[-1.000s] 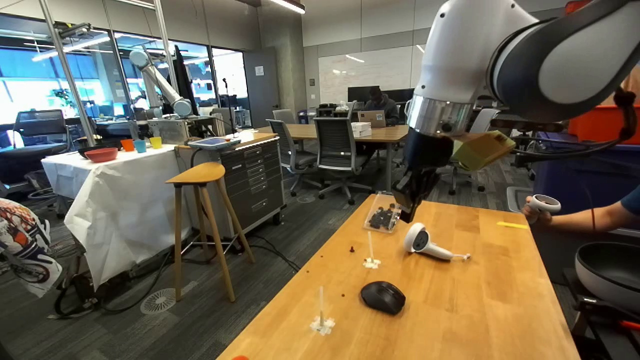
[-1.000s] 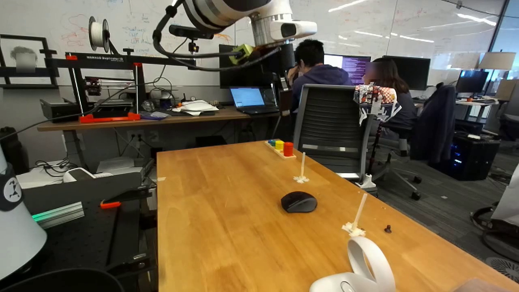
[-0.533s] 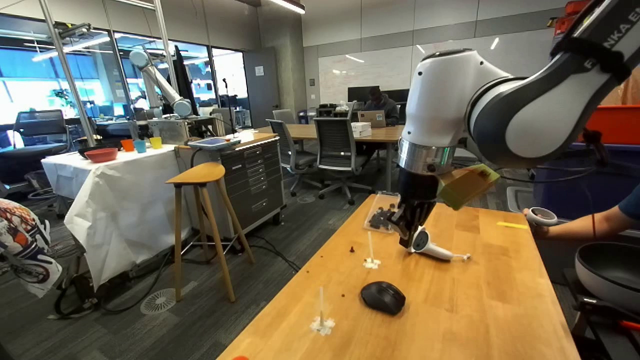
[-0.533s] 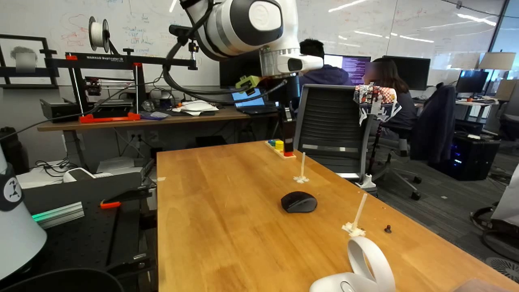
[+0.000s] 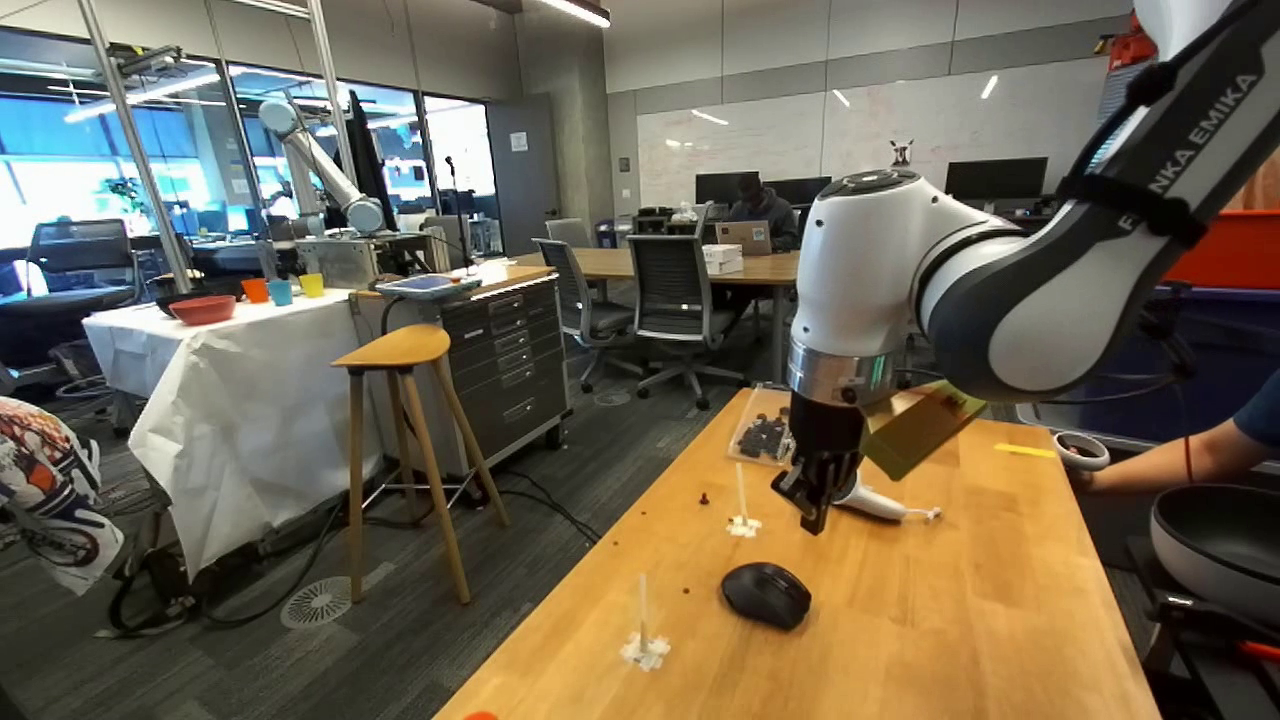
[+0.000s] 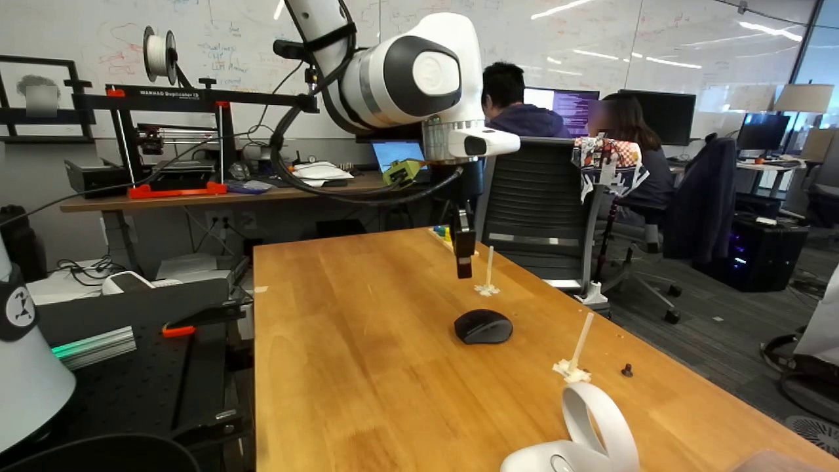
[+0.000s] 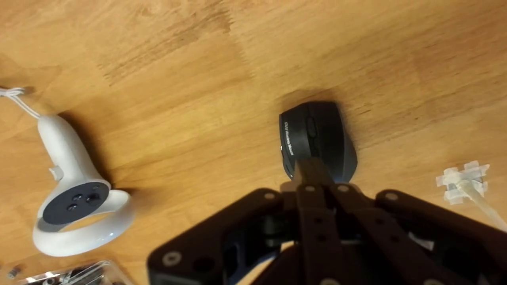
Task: Touch the top of the black computer mouse
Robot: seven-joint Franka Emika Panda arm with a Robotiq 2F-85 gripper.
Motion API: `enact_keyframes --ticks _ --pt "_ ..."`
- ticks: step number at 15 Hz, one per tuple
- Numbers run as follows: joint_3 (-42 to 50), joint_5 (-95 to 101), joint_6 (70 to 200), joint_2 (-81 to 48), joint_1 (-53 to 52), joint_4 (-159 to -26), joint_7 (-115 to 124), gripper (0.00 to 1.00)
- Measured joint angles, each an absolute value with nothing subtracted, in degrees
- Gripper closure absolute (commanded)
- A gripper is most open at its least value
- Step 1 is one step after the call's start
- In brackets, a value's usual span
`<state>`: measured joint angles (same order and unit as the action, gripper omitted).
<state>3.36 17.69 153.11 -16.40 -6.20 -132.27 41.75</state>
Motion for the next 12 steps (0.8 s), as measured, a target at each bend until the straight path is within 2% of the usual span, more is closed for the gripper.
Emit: enact_keyframes --ticks 12 --pt "7.7 17.6 154.5 -25.7 -10.9 -127.1 43.9 1.0"
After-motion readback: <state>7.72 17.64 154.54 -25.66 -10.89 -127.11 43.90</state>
